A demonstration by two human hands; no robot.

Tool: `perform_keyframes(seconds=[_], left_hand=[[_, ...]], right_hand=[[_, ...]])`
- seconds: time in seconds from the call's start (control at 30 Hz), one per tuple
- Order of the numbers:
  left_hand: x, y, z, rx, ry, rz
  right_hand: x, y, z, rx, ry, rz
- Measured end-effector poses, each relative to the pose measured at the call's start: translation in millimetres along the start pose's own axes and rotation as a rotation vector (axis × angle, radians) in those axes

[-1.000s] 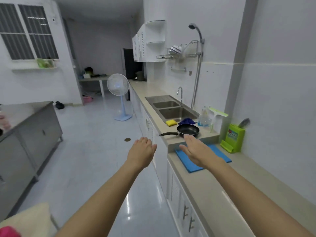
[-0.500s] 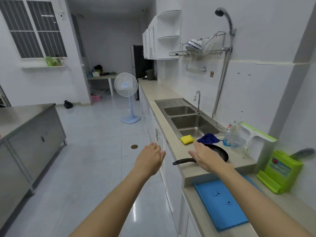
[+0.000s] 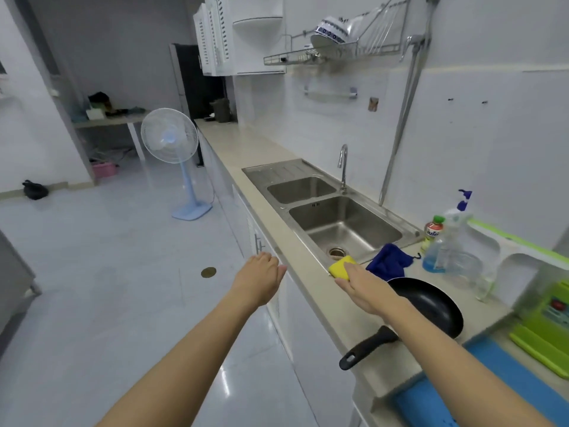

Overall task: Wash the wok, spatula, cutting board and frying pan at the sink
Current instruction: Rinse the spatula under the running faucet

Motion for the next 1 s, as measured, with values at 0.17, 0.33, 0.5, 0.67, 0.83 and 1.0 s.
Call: perform_keyframes(seconds=[0.17, 0.33, 0.5, 0.67, 0.83, 1.0], left_hand=[[-41.7, 35.6, 76.0, -0.094, 0.016, -0.159], [-56.6, 88.2, 151.2, -0.241, 0.108, -0.148], [-51.2, 137.8, 224.3, -0.372, 0.222, -0.071], [-38.4, 166.6, 273.9, -0.448, 0.346, -0.006], [-30.8, 193.2, 320.9, -0.491, 0.476, -0.034], [-23.7, 219.6, 370.5, -0.6, 0.604, -0.078]], right_hand=[[15.9, 39.8, 63.5, -0.016, 0.148, 0.05], [45.0, 69.7, 133.3, -0.002, 0.251, 0.074], [81.4, 80.4, 196.0, 0.113, 0.339, 0.147], [109.9, 81.8, 230.1, 0.246, 0.48, 0.153], [133.0, 101.7, 251.0, 0.259, 0.64, 0.118], [138.7, 122.8, 257.8, 0.285, 0.753, 0.047]])
Point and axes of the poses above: each hand's wrist, its own z-axis towards the middle knuckle, its own y-axis out of the palm, x = y × z, the point moved 5 cm from there along z, towards the middle knuckle, and after that the axes turned 1 degree about z, right-handed, at the moved point
